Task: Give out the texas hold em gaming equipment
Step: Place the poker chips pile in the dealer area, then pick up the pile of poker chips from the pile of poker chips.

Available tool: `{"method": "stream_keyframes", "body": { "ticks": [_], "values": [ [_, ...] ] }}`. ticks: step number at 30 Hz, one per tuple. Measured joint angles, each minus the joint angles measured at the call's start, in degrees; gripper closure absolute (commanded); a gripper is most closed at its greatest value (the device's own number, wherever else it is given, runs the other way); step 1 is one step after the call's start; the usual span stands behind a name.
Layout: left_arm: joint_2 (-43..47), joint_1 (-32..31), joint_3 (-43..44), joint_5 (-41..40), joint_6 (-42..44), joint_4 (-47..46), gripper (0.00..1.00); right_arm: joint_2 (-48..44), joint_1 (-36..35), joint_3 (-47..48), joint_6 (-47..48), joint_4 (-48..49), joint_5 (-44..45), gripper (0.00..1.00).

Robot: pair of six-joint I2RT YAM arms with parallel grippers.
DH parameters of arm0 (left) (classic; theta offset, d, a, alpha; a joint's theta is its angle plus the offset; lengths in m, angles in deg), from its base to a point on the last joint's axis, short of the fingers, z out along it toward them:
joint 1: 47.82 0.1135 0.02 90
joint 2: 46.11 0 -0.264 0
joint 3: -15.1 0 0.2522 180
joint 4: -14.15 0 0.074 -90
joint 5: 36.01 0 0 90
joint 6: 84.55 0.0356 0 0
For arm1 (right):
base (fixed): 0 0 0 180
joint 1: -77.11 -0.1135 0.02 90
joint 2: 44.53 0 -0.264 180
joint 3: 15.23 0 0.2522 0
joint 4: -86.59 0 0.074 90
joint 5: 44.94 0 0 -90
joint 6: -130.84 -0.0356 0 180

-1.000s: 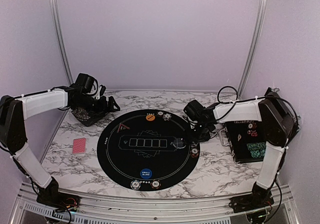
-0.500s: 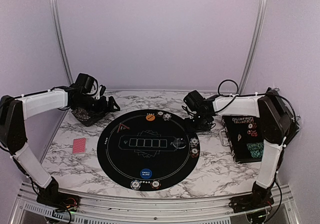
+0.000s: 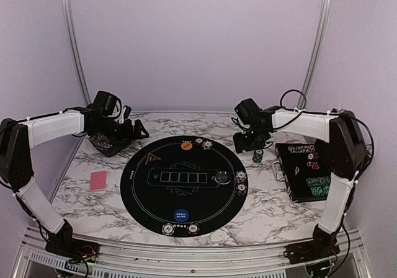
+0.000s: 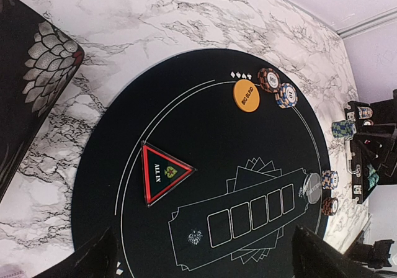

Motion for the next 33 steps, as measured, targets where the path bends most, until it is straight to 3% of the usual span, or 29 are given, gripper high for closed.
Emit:
{"method": "stream_keyframes", "body": {
  "ticks": [9,20,33],
  "values": [
    [0.0,0.0,0.0,0.4,0.0,0.0,0.01,-5.2,3.3,0.0,5.1,-1.0,0.6,0.40],
    [0.0,0.0,0.0,0.8,0.0,0.0,0.01,-5.3,6.6,0.1,11.3,-2.1,-1.3,0.39],
    [0.0,0.0,0.0,1.0,0.0,0.0,0.01,-3.8,10.4,0.1,16.2,-2.5,-5.8,0.24]
  ]
}}
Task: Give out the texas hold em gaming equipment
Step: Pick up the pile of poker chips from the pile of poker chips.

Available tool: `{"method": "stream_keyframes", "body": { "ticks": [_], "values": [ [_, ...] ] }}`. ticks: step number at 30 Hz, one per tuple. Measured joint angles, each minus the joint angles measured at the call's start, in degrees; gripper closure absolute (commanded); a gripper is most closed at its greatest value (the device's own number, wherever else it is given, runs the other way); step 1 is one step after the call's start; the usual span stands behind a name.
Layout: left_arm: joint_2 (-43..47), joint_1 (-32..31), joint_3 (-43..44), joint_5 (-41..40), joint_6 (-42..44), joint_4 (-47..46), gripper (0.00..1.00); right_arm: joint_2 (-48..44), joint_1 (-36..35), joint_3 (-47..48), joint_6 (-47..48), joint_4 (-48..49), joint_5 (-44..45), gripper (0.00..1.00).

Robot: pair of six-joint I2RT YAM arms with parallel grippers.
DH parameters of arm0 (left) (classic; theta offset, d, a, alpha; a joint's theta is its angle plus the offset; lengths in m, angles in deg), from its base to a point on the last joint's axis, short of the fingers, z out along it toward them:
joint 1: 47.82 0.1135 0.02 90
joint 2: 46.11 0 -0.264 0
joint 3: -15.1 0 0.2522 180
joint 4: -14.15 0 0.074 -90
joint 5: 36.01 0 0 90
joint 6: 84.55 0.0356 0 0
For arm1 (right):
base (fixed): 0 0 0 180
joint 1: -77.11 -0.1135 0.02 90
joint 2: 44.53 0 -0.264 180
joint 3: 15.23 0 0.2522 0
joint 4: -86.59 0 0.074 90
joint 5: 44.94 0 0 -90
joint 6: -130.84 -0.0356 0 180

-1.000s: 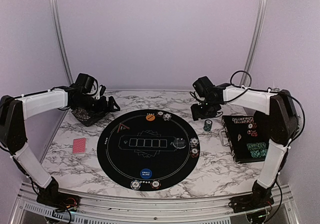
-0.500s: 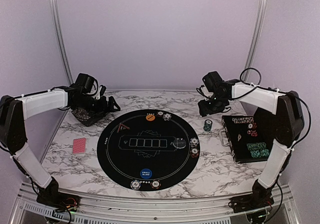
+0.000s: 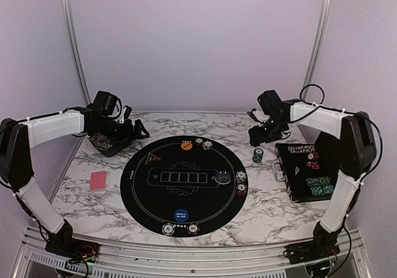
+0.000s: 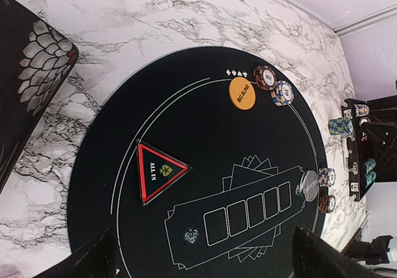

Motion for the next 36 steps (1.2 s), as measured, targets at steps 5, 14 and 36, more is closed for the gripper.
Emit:
{"method": "stream_keyframes", "body": {
  "ticks": [5,14,36],
  "values": [
    [0.0,0.0,0.0,0.0,0.0,0.0,0.01,2.3,0.5,0.0,1.0,0.0,-1.0,0.24],
    [0.0,0.0,0.0,0.0,0.1,0.0,0.01,4.2,2.5,-0.5,2.9,0.2,-2.6,0.26],
    [0.0,0.0,0.0,0.0,0.2,0.0,0.01,7.9,2.7,-0.5,4.1,0.4,-3.5,0.38]
  ]
}}
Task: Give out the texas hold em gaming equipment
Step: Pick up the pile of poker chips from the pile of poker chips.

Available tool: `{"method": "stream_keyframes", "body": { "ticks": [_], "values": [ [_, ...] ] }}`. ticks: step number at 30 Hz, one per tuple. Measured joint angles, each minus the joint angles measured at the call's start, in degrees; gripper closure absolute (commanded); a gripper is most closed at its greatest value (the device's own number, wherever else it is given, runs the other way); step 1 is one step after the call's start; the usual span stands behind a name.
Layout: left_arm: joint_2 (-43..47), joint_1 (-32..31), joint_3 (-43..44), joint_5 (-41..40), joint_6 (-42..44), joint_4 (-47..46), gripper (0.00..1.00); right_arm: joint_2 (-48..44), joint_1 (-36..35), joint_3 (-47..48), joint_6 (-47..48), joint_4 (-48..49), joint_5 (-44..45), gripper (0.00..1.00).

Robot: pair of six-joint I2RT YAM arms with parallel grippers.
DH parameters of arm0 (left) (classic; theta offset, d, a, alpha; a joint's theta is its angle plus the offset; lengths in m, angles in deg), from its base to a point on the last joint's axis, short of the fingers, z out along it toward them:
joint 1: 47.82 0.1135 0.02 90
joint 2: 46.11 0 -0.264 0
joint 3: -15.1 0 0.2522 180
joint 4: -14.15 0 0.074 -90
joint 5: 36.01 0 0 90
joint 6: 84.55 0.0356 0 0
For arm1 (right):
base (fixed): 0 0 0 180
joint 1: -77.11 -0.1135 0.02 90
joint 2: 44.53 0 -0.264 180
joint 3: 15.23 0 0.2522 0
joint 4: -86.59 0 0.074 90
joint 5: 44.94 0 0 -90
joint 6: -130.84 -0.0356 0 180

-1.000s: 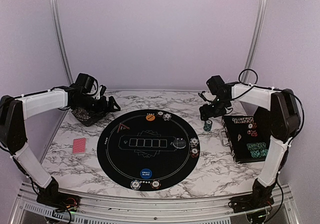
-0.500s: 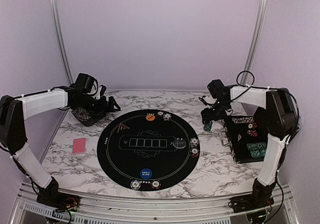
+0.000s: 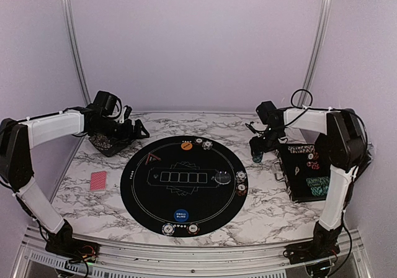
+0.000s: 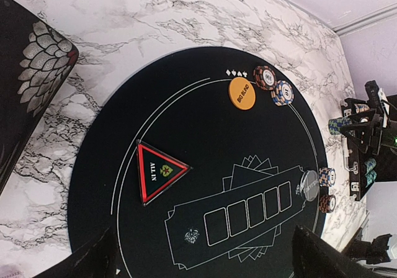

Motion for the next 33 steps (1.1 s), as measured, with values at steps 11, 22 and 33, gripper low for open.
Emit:
{"method": "stream_keyframes", "body": {
  "ticks": [11,22,33],
  "values": [
    [0.0,0.0,0.0,0.0,0.0,0.0,0.01,0.3,0.2,0.0,0.2,0.0,0.0,0.49],
    [0.0,0.0,0.0,0.0,0.0,0.0,0.01,1.3,0.3,0.0,0.1,0.0,-0.4,0.55],
    [0.0,0.0,0.0,0.0,0.0,0.0,0.01,1.4,0.3,0.1,-0.1,0.0,-0.6,0.54]
  ]
}}
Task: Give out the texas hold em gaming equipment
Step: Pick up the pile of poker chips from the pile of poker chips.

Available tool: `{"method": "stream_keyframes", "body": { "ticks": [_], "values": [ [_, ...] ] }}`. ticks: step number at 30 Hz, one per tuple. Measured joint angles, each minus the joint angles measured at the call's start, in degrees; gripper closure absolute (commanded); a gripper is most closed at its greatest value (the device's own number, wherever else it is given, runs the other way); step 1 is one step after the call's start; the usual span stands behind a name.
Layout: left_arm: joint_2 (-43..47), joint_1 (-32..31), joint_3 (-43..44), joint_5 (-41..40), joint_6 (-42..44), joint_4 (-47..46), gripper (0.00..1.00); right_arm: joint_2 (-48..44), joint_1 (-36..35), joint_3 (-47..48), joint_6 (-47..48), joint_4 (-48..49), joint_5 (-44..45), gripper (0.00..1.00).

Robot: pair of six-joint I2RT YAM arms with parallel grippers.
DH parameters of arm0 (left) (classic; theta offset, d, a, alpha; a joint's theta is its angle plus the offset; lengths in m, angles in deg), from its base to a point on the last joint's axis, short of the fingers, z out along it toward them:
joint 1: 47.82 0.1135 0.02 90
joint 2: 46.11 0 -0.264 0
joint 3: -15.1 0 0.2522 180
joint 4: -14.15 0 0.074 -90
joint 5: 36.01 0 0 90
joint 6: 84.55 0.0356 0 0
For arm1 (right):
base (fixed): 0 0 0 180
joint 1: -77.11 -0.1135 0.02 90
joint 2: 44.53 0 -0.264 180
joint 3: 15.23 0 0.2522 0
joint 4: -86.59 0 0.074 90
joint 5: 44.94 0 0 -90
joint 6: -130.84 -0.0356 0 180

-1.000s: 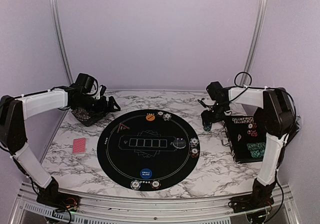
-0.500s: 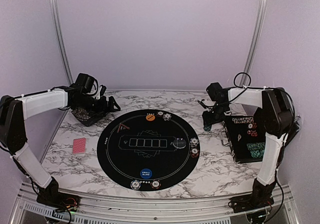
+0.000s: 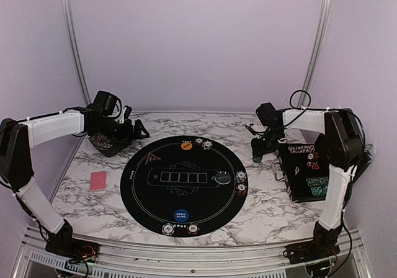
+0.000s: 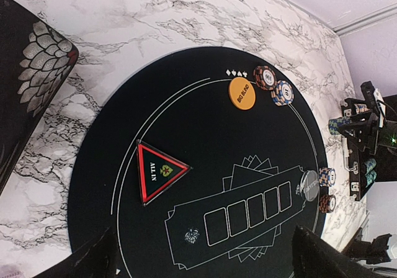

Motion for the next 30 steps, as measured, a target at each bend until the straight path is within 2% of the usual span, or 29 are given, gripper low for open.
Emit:
{"method": "stream_keyframes", "body": {
  "ticks": [18,30],
  "values": [
    [0.0,0.0,0.0,0.0,0.0,0.0,0.01,0.0,0.0,0.8,-0.7,-0.3,-0.2,0.53],
    [0.0,0.0,0.0,0.0,0.0,0.0,0.01,0.0,0.0,0.8,-0.9,-0.3,-0.2,0.57]
  ]
}}
